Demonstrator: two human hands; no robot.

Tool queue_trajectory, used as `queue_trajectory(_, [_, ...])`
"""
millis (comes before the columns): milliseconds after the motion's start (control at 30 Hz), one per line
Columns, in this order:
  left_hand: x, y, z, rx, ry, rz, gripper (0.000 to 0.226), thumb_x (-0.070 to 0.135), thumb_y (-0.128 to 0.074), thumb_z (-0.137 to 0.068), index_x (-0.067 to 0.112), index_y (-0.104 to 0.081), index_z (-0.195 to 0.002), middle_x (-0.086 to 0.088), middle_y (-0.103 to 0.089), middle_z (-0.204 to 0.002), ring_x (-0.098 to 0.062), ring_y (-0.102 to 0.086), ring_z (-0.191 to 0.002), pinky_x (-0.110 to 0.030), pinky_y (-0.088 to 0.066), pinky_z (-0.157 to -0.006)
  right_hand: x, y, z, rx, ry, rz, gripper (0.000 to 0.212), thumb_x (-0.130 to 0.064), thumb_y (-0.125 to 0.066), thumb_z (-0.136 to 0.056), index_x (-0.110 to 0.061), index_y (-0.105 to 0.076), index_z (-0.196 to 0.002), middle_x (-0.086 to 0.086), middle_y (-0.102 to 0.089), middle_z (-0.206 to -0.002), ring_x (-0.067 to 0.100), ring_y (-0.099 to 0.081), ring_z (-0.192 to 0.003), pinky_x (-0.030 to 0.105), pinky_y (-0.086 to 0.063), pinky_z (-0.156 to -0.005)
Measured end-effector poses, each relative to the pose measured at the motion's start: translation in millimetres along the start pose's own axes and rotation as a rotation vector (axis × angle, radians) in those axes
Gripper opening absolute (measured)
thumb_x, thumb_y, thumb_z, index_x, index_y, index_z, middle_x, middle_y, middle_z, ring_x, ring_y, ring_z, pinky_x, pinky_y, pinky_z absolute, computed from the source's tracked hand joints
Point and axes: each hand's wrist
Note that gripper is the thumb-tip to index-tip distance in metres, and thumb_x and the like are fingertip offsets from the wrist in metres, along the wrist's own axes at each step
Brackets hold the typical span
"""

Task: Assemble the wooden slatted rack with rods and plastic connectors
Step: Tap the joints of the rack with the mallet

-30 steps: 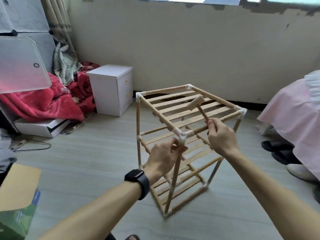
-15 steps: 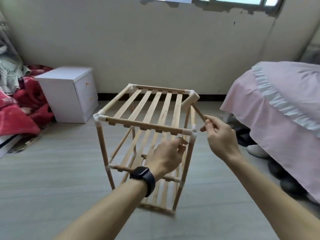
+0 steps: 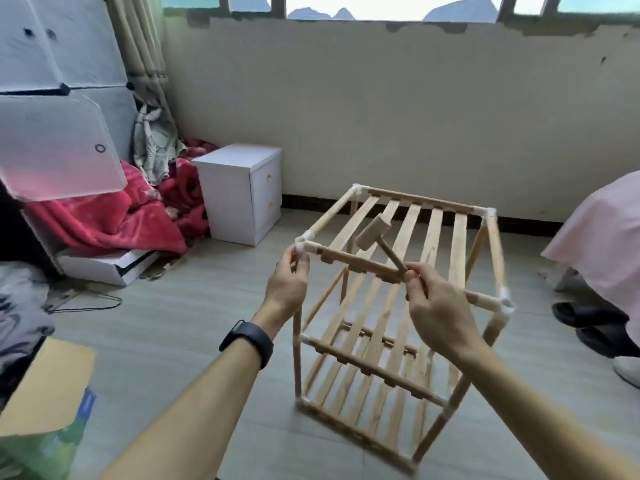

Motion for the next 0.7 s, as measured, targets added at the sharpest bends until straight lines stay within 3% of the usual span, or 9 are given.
queue_trajectory(133, [-5,-6,10,0.066,-0.059,-0.075,0.039,0.052,-0.036,-0.106,0.022,-0.056,-0.121,-0.002,-0.063,-0.093,-0.018,-0.06,-0.078,-0.039,-0.058,-0.069,13,9,-3,0.08,0.047,0.151,0.024,-0.029,-0.041,-0.108,-0.035,-0.058,-0.093,-0.003,-0.053,-0.058,0.012,-0.049,-0.046,0.033,-0.043,-0.044])
queue_trajectory(233, [-9,-13,22,0.006,-0.143,-0.118,0.04,0.054,-0.041,-0.104,0.023,-0.06,-0.121,0.004,-0.065,-0.099,-0.012,-0.064,-0.091,-0.039,-0.06,-0.079,22,23,-5,0.093,-0.014,0.223,0.022,-0.029,-0.042,-0.107,-0.023,-0.062,-0.101,-0.003,-0.058,-0.066,0.015,-0.056,-0.056,0.041,-0.05,-0.052])
queue_trajectory(333, [-5,-19,38,-0.075,-0.196,-0.12,0.044,0.054,-0.048,-0.1,0.021,-0.062,-0.125,0.005,-0.069,-0.099,-0.012,-0.067,-0.09,-0.034,-0.06,-0.077,18,28,1,0.068,0.019,0.197,0.025,-0.028,-0.046,-0.106,-0.017,-0.065,-0.118,-0.003,-0.058,-0.061,0.011,-0.054,-0.047,0.036,-0.046,-0.043])
queue_trajectory(500, [-4,-27,53,-0.192,-0.253,-0.177,0.027,0.044,-0.049,-0.103,0.023,-0.064,-0.11,0.016,-0.068,-0.09,-0.004,-0.066,-0.078,-0.028,-0.056,-0.07,-25,16,13,-0.055,0.218,0.278,0.026,-0.031,-0.051,-0.104,-0.024,-0.069,-0.12,-0.014,-0.057,-0.063,0.002,-0.056,-0.053,0.016,-0.034,-0.042])
queue_trajectory(700, [-2,-25,52,-0.186,-0.281,-0.189,0.031,0.039,-0.05,-0.103,0.018,-0.064,-0.121,0.01,-0.073,-0.098,-0.012,-0.071,-0.09,-0.04,-0.06,-0.082,-42,27,4,-0.123,0.197,0.347,0.026,-0.032,-0.047,-0.105,-0.023,-0.069,-0.114,-0.007,-0.055,-0.055,0.01,-0.046,-0.039,0.02,-0.033,-0.037])
Point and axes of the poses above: each hand's wrist, its own z-axis away from the middle knuckle, its own y-axis out of the back of the hand, x = y × z
